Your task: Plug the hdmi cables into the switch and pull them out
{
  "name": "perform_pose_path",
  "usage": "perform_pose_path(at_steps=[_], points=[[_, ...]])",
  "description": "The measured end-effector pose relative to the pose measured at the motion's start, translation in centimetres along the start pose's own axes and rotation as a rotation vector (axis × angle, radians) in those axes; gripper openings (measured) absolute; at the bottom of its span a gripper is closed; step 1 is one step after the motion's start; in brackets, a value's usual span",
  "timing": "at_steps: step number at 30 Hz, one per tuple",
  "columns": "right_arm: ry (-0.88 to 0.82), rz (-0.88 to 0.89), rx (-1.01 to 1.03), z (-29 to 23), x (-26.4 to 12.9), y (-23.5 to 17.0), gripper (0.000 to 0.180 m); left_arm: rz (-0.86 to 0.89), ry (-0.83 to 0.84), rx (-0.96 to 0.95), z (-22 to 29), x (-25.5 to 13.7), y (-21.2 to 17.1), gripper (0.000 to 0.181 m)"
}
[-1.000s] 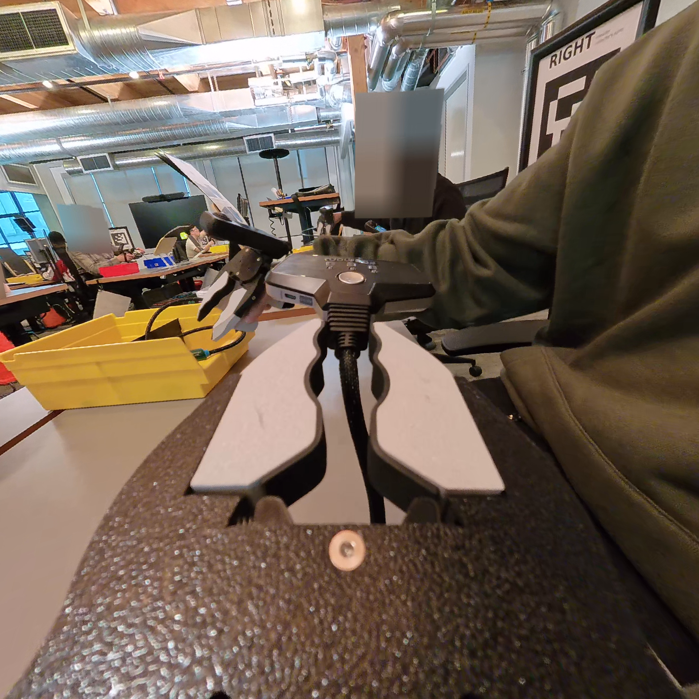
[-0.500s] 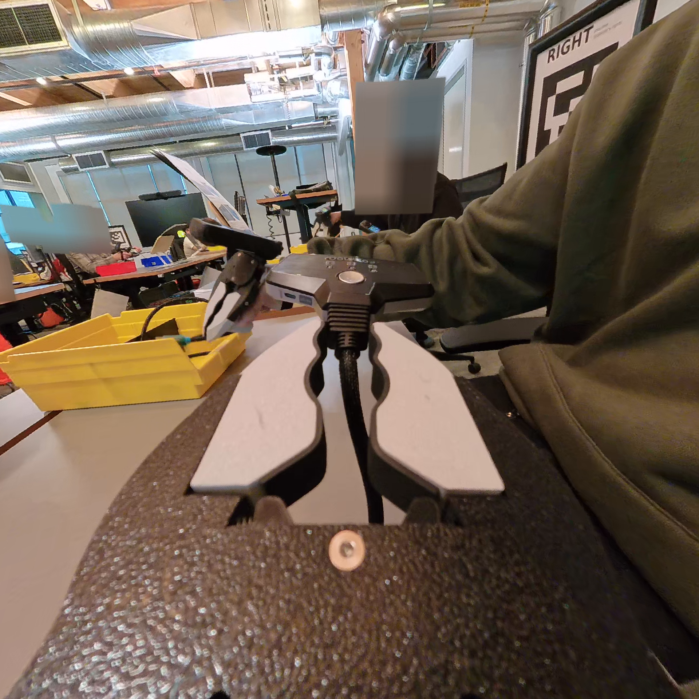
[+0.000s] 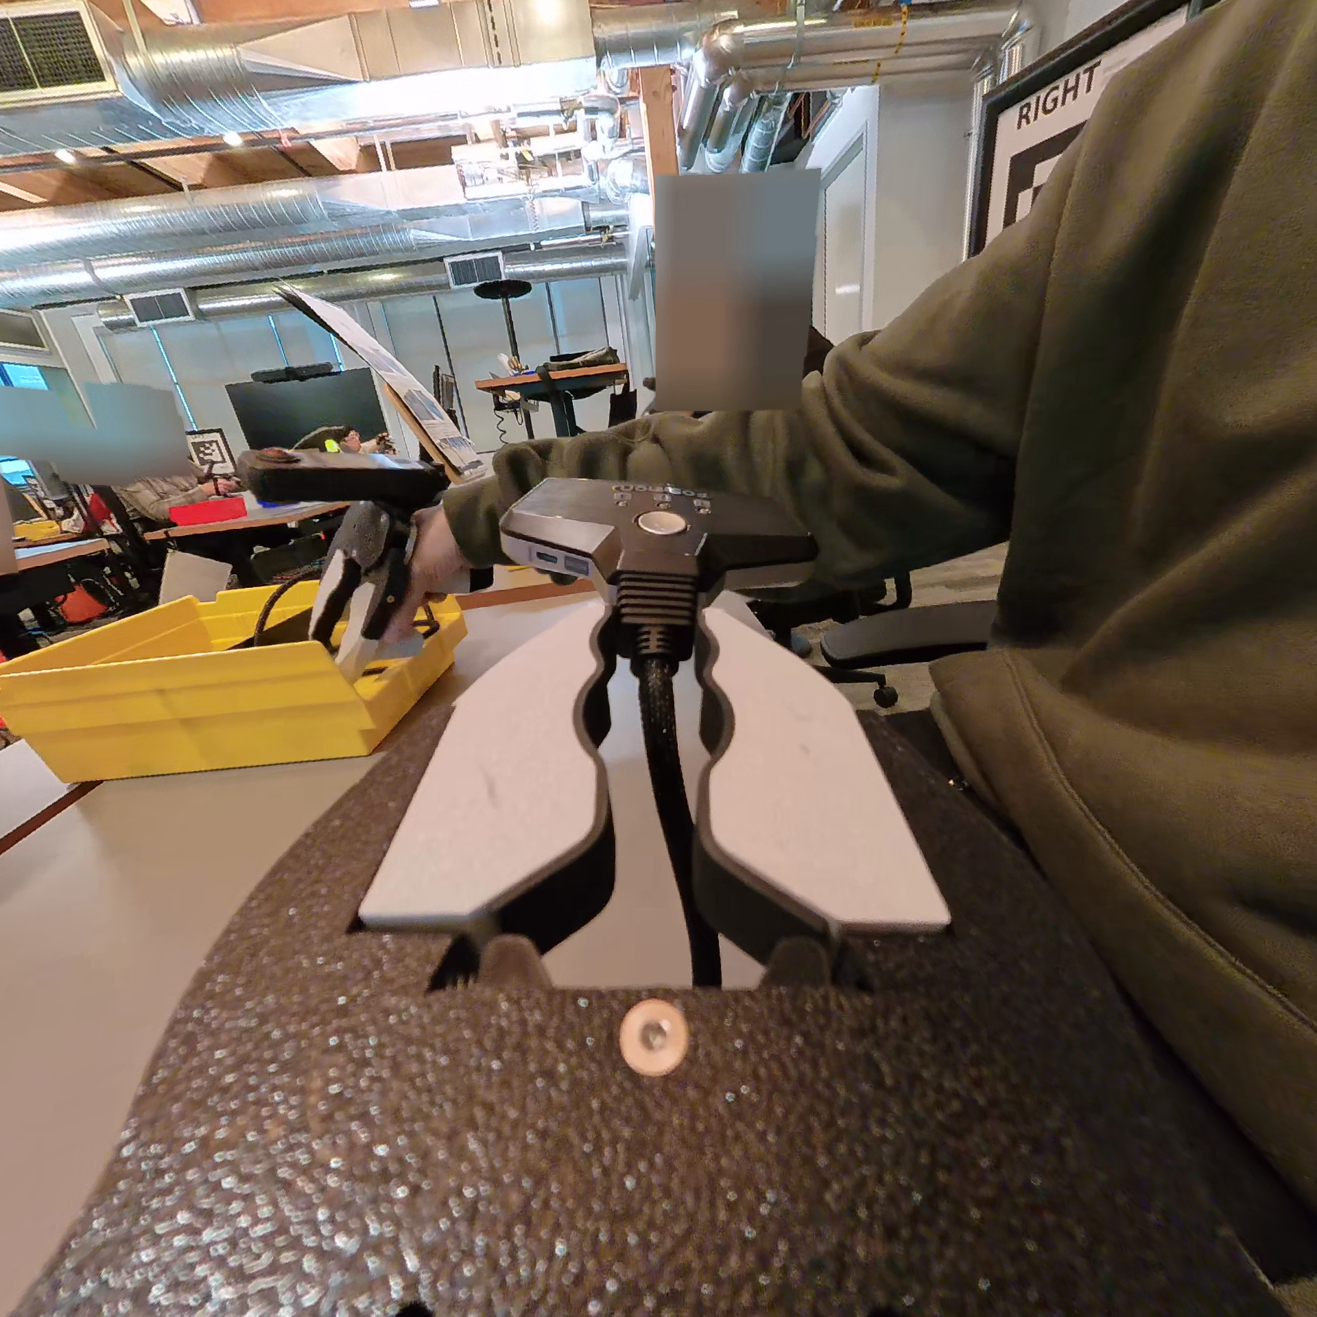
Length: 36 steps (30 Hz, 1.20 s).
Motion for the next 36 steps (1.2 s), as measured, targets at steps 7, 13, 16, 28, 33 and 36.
perform_pose_path(at_steps=[7, 13, 16, 28, 33, 36], points=[[0.038, 0.069, -0.037, 0.2, -2.4, -1.8, 0.050, 0.011, -0.001, -0.005, -0.1, -0.2, 0.0, 0.020], [0.035, 0.051, -0.035, 0.3, -3.4, -3.8, 0.051, 0.001, -0.008, -0.006, -0.1, 0.0, -0.1, 0.020], [0.051, 0.222, 0.041, -1.8, -5.6, -2.5, 0.052, -0.003, -0.006, 0.003, 0.0, 0.1, 0.0, 0.020], [1.319, 0.607, 0.618, -23.2, -15.1, 1.5, 0.066, -0.061, 0.042, 0.112, 0.4, 0.8, 1.3, 0.020], [1.218, 0.506, 0.503, -25.0, -16.6, 2.5, 0.048, -0.216, 0.085, 0.255, 1.4, 2.2, 2.3, 0.019], [1.118, 0.504, 0.386, -24.7, -16.3, 2.7, 0.026, -0.294, 0.121, 0.327, 1.8, 2.8, 2.9, 0.020]])
Point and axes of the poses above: each gripper's, where its closed fingertips meet, x out along the fingers, y out of its top, z = x × y across the jaws, the point moved 9 cm from there along -x, back along the fingers, and after that the axes turned 1 degree about z, right-handed, at the moved point
